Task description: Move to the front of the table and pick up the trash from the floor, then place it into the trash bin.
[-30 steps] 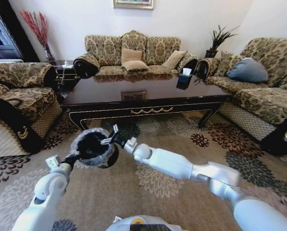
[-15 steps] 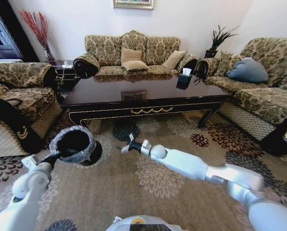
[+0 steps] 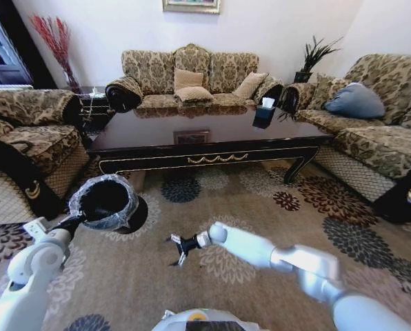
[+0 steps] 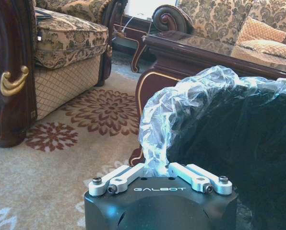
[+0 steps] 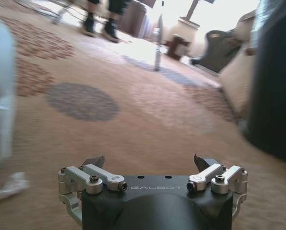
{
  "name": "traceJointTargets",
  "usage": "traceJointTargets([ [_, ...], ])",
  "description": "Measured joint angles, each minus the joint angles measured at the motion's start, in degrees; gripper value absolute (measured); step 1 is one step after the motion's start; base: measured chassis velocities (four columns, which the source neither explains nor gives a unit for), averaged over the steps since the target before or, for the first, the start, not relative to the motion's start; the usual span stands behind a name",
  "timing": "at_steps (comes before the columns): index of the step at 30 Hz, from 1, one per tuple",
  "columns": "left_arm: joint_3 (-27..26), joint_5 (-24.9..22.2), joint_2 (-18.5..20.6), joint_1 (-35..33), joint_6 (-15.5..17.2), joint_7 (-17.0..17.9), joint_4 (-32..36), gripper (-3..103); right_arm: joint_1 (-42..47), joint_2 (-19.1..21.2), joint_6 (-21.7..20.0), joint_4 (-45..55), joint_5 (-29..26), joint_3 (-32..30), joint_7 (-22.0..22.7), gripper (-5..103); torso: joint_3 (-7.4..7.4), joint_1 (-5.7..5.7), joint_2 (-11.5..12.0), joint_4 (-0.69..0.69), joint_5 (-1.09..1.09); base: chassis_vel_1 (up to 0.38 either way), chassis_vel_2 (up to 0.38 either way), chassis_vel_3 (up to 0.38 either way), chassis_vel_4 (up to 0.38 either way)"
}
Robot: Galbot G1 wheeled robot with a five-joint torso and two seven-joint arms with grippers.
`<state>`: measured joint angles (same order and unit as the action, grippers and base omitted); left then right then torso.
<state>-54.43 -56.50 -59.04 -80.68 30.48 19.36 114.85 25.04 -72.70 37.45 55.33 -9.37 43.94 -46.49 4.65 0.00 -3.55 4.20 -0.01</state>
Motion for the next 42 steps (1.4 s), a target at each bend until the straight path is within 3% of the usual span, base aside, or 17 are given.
traceJointTargets([
  [1, 0.0, 0.0, 0.0, 0.0, 0.0, 0.0, 0.0, 2, 0.0, 0.0, 0.0, 0.0, 0.0, 0.0, 0.0, 100, 0.0, 0.0, 0.0, 0.0, 0.0, 0.0, 0.0, 0.0, 0.0],
  [3, 0.3, 0.1, -0.2, 0.0, 0.1, 0.1, 0.1, 2, 1.5, -1.3, 1.4, -1.4, 1.3, -4.3, -7.4, 100, 0.0, 0.0, 0.0, -0.01, 0.01, 0.0, 0.0, 0.0, 0.0],
  [6, 0.8, 0.6, -0.5, 0.0, 0.4, 0.4, 0.2, 2, 2.6, -2.1, 2.3, -3.1, 2.4, -7.2, -11.5, 100, 0.0, 0.0, 0.0, -0.03, 0.0, 0.0, 0.0, 0.0, 0.0],
  [16, 1.5, 1.0, -0.7, 0.4, 0.9, 0.5, 0.5, 2, 3.8, -2.6, 3.4, -5.8, 2.6, -9.1, -12.8, 100, 0.0, 0.0, 0.0, -0.02, 0.01, 0.0, 0.0, 0.0, 0.0],
  [29, 2.2, 1.4, -1.0, 0.7, 1.1, 0.6, 0.5, 2, 3.7, -1.6, 3.0, -5.7, -1.0, -8.6, -14.4, 100, 0.0, 0.0, 0.0, -0.01, 0.01, 0.006, 0.011, -0.006, -0.011],
  [42, 1.7, 1.5, -1.0, -0.2, 1.0, 0.5, 0.8, 2, 4.3, -2.5, 4.9, -7.5, -1.8, -9.1, -14.1, 100, 0.0, 0.0, 0.0, -0.06, -0.01, 0.177, 0.175, -0.164, -0.161],
])
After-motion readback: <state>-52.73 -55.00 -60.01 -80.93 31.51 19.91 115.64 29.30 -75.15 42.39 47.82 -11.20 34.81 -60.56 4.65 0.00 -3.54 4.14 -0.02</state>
